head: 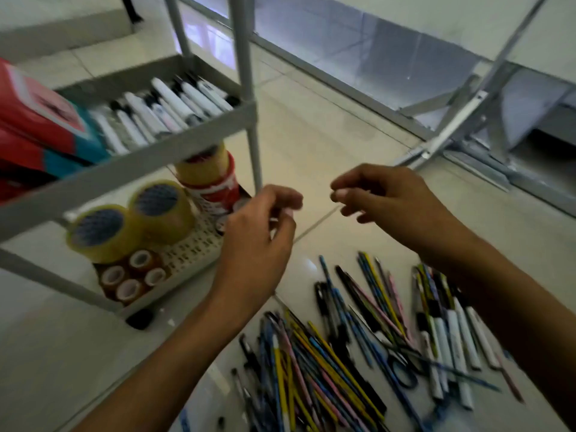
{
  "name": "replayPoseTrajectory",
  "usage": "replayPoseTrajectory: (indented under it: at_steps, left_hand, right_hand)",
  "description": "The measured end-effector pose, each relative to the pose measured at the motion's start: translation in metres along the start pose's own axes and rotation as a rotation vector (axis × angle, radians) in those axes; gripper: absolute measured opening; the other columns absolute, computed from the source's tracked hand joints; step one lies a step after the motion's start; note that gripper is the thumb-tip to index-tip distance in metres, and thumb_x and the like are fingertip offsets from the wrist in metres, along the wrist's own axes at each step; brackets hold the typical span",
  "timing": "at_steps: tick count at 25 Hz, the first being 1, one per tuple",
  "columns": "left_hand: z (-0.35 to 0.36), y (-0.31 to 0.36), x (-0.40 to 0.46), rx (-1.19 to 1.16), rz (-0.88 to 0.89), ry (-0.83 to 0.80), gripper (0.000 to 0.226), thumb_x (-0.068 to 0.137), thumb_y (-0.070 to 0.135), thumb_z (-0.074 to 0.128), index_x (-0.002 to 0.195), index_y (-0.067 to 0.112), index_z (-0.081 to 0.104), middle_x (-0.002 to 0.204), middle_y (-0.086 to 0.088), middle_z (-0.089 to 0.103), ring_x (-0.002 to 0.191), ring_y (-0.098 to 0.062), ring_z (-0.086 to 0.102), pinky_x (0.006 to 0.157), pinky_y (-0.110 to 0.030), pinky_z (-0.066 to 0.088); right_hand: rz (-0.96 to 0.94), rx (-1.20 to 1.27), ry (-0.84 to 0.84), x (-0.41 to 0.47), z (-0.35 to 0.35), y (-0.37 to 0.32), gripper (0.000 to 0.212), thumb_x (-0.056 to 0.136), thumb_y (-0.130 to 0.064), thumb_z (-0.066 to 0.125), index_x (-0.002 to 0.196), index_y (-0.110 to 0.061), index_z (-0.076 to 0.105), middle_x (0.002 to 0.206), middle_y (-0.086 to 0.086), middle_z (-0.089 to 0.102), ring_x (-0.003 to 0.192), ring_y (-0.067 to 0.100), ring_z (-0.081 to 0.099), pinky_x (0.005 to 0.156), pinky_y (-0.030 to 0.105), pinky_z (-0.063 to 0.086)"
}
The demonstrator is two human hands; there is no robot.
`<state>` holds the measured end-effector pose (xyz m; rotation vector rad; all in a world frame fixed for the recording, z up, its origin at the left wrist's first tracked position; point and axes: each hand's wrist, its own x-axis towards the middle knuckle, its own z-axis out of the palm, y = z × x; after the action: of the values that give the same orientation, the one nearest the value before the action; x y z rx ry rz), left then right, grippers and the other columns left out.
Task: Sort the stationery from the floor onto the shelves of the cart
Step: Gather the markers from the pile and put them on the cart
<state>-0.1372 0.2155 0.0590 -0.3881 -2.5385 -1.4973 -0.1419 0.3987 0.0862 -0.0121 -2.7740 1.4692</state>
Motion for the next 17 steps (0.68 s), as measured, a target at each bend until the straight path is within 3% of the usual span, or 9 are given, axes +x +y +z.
replayPoseTrajectory:
  at_steps: [4,8,12,15,17]
  left_hand:
    - [0.093,-0.015,-0.052,0.075,-0.175,-0.446,0.014,0.095,0.017,0.052,0.100,0.022,0.064,0.097,0.006,0.068,0.083,-0.006,0.063,0.072,-0.020,0.050]
    - [0.168,-0.010,-0.071,0.258,-0.152,-0.795,0.019,0.097,0.022,0.051,0.109,0.015,0.064,0.105,-0.003,0.067,0.092,-0.015,0.061,0.082,-0.028,0.051]
    - [0.240,-0.011,-0.079,0.396,-0.204,-0.873,0.022,0.097,0.021,0.053,0.109,0.006,0.064,0.107,-0.012,0.067,0.097,-0.025,0.062,0.086,-0.033,0.051]
    - [0.275,-0.019,-0.093,0.561,-0.196,-0.791,0.028,0.094,0.034,0.057,0.096,0.007,0.064,0.091,-0.012,0.067,0.082,-0.027,0.063,0.070,-0.035,0.053]
    - [0.288,-0.024,-0.102,0.672,-0.154,-0.735,0.030,0.093,0.037,0.057,0.096,0.007,0.061,0.090,-0.011,0.063,0.082,-0.029,0.062,0.062,-0.034,0.048]
  right_hand:
    - [0.315,-0.013,0.131,-0.077,-0.021,0.124,0.007,0.088,-0.023,0.064,0.088,-0.026,0.069,0.086,-0.005,0.072,0.074,0.012,0.070,0.074,0.032,0.052]
    - [0.575,-0.215,0.184,-0.138,-0.023,0.208,0.013,0.089,-0.023,0.062,0.100,-0.020,0.069,0.099,0.003,0.071,0.089,0.018,0.066,0.080,0.029,0.051]
    - [0.651,-0.401,0.194,-0.164,-0.012,0.247,0.019,0.089,-0.024,0.063,0.106,-0.014,0.064,0.106,0.009,0.063,0.093,0.023,0.060,0.076,0.029,0.046]
    - [0.639,-0.405,0.224,-0.173,-0.008,0.259,0.022,0.088,-0.026,0.065,0.107,-0.015,0.059,0.109,0.007,0.055,0.096,0.025,0.057,0.079,0.033,0.047]
    - [0.606,-0.416,0.213,-0.175,-0.006,0.264,0.022,0.088,-0.023,0.065,0.106,-0.014,0.057,0.106,0.007,0.057,0.095,0.024,0.057,0.077,0.034,0.047]
